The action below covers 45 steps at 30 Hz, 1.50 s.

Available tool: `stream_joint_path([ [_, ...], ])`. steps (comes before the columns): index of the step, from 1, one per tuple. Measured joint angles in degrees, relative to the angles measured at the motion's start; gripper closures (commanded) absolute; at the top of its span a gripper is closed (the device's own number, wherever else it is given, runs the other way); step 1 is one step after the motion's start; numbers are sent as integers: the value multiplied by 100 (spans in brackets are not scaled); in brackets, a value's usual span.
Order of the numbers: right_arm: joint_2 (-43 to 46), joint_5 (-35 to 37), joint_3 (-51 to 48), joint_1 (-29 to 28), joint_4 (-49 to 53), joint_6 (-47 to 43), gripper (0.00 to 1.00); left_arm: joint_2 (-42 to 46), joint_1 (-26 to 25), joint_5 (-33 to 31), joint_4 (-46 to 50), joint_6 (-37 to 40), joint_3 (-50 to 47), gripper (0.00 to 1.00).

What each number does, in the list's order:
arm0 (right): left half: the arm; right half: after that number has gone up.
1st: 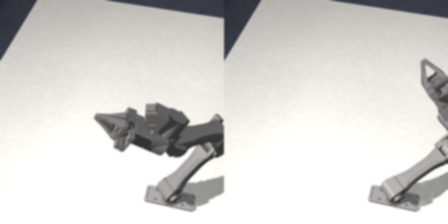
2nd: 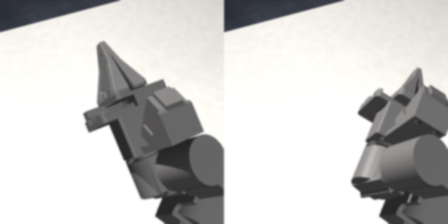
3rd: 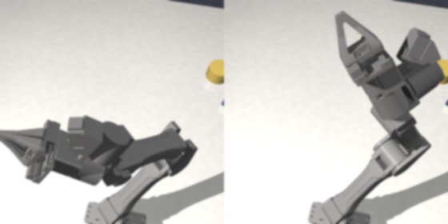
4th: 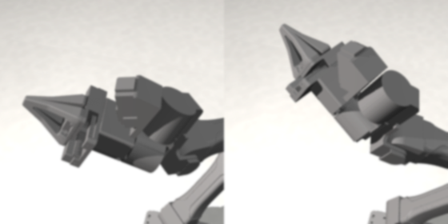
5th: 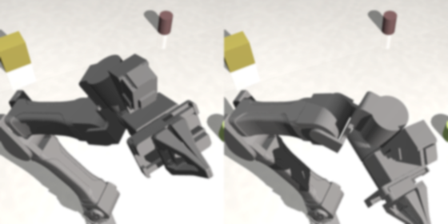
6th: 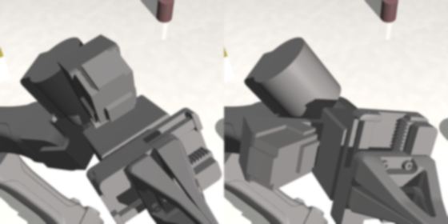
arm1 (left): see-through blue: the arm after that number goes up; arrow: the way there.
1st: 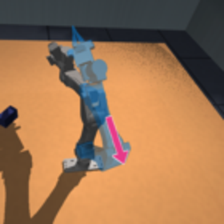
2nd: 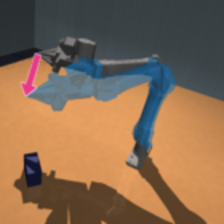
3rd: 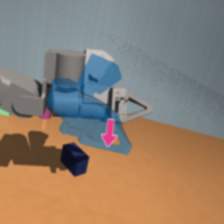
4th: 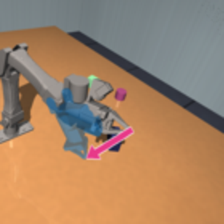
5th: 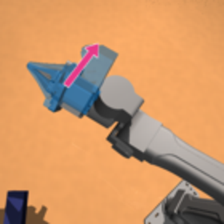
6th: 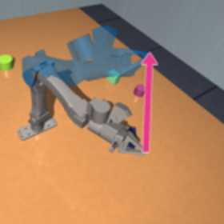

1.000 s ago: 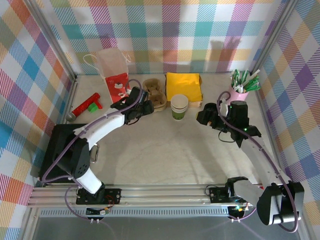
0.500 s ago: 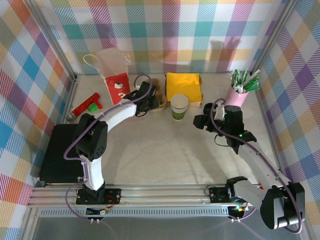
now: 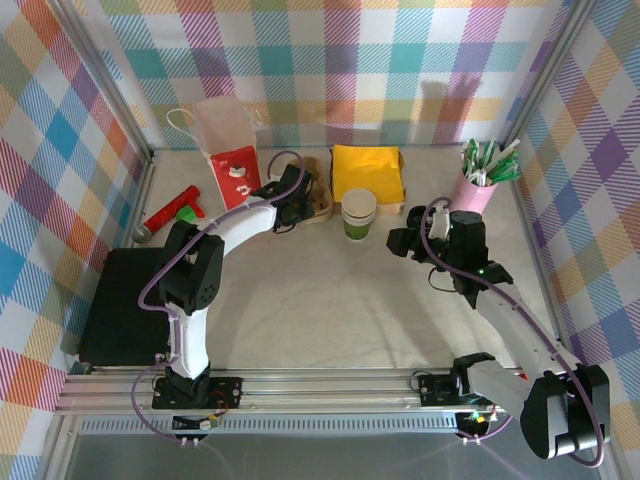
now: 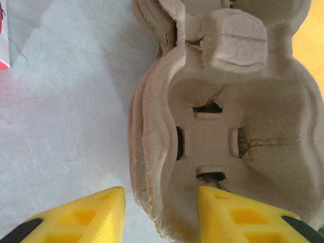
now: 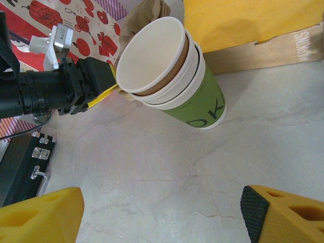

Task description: Pack the takeout coffee

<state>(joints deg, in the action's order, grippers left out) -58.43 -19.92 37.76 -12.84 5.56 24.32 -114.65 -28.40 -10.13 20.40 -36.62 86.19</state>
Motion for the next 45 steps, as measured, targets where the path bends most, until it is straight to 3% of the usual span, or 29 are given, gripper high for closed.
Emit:
stream_joint_path([
  [29, -103, 33, -31, 0, -20, -83, 18, -186, 164, 433, -284, -138, 258, 90],
  [45, 214, 20, 195, 0, 442, -181, 19, 636, 247, 931, -61, 37, 417, 96],
])
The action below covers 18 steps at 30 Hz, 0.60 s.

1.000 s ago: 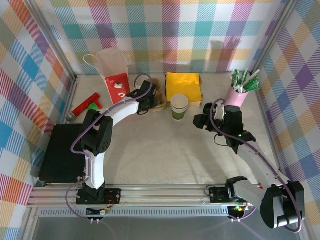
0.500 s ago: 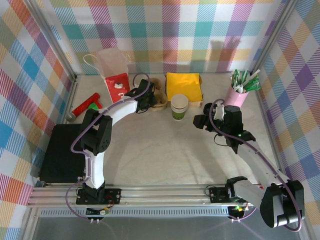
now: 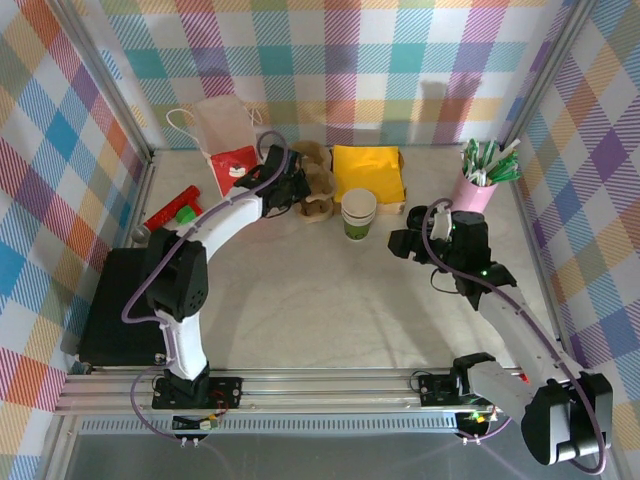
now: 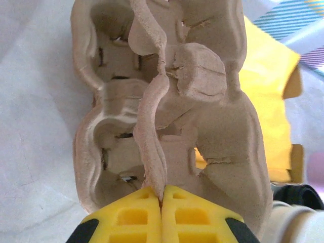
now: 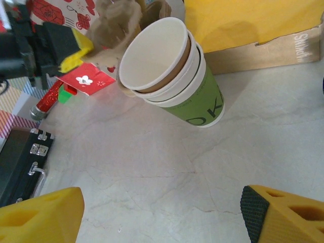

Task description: Pack the takeout coffee

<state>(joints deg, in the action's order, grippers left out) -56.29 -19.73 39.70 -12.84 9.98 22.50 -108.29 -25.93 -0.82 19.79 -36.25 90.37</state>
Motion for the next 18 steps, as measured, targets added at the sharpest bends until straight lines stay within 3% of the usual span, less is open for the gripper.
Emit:
stream_joint_path([
  [11, 127, -612, 1840, -42, 1567, -409, 22, 1495, 0, 236, 1744, 774, 752, 96],
  [18, -221, -579, 2973, -527, 2745, -678, 28, 2579, -74, 584, 2702, 1403, 479, 98],
])
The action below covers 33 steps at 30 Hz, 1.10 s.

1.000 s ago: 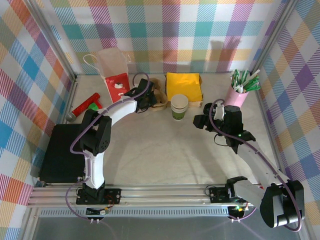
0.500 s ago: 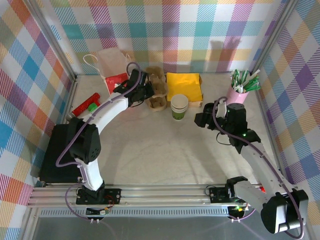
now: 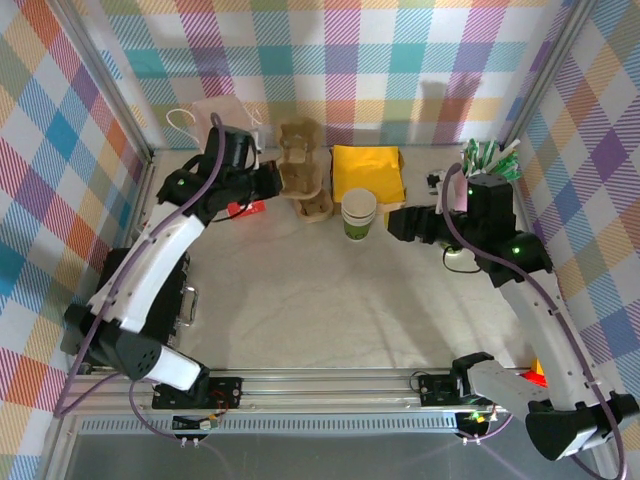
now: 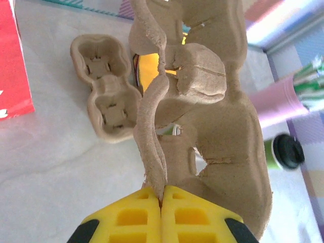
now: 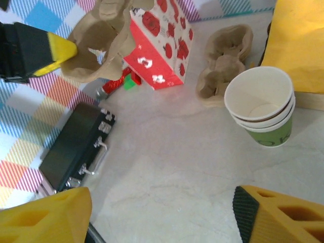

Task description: Pack the takeout coffee

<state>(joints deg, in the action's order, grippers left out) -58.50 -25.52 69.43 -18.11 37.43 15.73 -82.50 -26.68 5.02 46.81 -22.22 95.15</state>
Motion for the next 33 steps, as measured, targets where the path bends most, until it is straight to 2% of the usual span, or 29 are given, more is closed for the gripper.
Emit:
stream_joint_path([
  [5, -114, 660, 323, -844, 514, -203, 28, 715, -350, 243, 442, 437, -708, 99],
  [7, -197, 968, 466, -1246, 726, -323, 28, 911, -483, 573, 507, 603, -1121, 99],
  [11, -542, 1580, 868, -1926, 1110, -551, 28, 981, -678, 1224, 610, 925, -1738, 100],
  [16, -1045, 2159, 1217, -2555, 1482, -741, 27, 984, -922, 1626, 634, 1226, -2041, 100],
  [23, -1665, 2476, 1344, -2979, 1744, -765, 27, 988, -1097, 1707, 527, 1526, -2116, 100],
  [33, -2354, 2616, 1438, -3191, 1816, -741, 28, 988, -1163, 1810, 382, 1696, -2194, 100],
])
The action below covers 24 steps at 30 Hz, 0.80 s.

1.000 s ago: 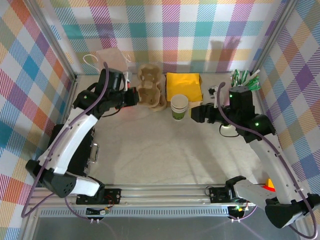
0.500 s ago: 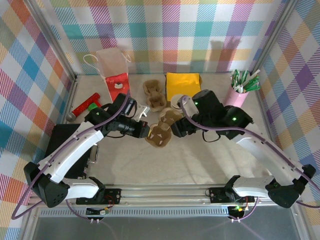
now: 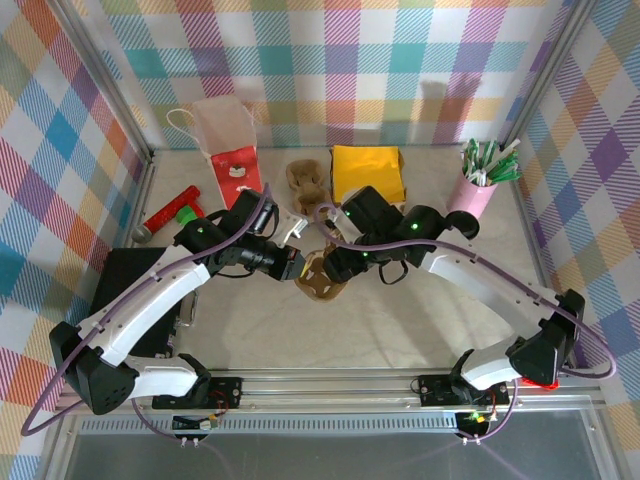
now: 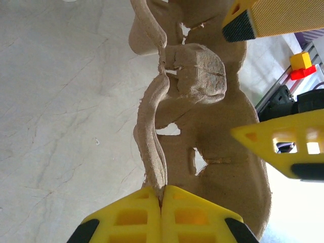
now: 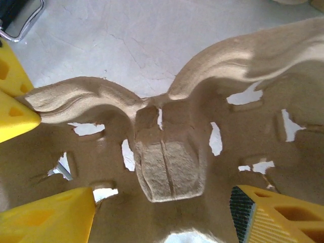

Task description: Pack the takeout coffee

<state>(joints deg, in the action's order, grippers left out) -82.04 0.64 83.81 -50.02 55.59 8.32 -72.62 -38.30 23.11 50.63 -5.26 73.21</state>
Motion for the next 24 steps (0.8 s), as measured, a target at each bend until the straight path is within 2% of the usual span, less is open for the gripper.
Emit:
stream_joint_path([
  [9, -173, 223, 22, -177, 0, 22, 26, 42, -26, 94, -107, 22, -81, 100],
  [24, -306, 457, 22, -221, -37, 68, 38, 234, -31, 153, -275, 22, -229, 100],
])
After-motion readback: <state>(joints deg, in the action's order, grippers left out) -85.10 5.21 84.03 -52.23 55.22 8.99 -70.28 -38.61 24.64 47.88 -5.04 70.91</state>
